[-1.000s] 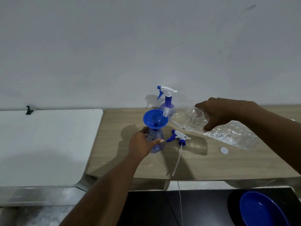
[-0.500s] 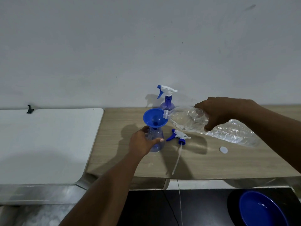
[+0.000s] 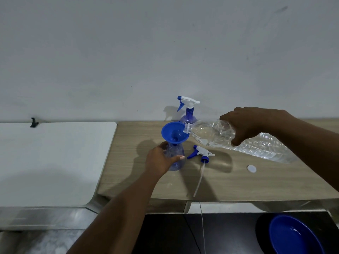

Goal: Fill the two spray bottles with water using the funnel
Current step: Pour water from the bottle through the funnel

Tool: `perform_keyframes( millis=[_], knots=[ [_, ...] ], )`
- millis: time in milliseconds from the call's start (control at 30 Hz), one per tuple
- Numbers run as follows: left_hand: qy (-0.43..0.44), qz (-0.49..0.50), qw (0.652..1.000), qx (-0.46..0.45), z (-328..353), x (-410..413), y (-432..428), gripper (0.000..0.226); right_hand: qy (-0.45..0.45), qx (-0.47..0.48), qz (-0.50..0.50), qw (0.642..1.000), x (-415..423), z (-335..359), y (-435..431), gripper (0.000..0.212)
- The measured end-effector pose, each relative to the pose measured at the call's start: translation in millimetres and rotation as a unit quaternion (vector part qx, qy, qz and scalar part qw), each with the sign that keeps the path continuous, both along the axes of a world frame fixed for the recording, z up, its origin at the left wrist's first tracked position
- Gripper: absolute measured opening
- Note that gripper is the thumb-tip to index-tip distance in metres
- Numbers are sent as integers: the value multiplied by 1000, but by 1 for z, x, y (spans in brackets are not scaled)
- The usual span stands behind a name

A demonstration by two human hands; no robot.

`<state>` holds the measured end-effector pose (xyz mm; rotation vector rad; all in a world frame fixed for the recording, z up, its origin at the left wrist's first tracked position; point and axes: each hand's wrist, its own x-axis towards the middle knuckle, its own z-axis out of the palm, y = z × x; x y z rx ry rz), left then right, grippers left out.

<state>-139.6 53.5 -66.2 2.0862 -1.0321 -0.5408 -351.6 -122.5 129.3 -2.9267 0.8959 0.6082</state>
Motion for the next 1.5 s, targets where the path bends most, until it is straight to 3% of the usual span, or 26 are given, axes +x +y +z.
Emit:
perform_keyframes(
  millis=[733, 933, 1167, 1300, 1500],
  knots=[
    [-3, -4, 1000, -6, 0, 0, 0, 75, 7, -7, 10, 1000, 1, -3, -4, 54],
    [10, -3, 1000, -8, 3, -1, 0, 75, -30, 26, -15, 999, -4, -9, 3, 58],
    [16, -7, 1000, -25, 4, -2, 2, 69, -161, 89, -71, 980, -22, -41, 2, 48],
    [24, -7, 999, -29, 4, -2, 2, 62, -270, 111, -118, 949, -43, -60, -1, 68],
    [15, -4, 1000, -20, 4, -3, 1, 65, -424, 84, -192, 881, -61, -97, 11, 78]
  ],
)
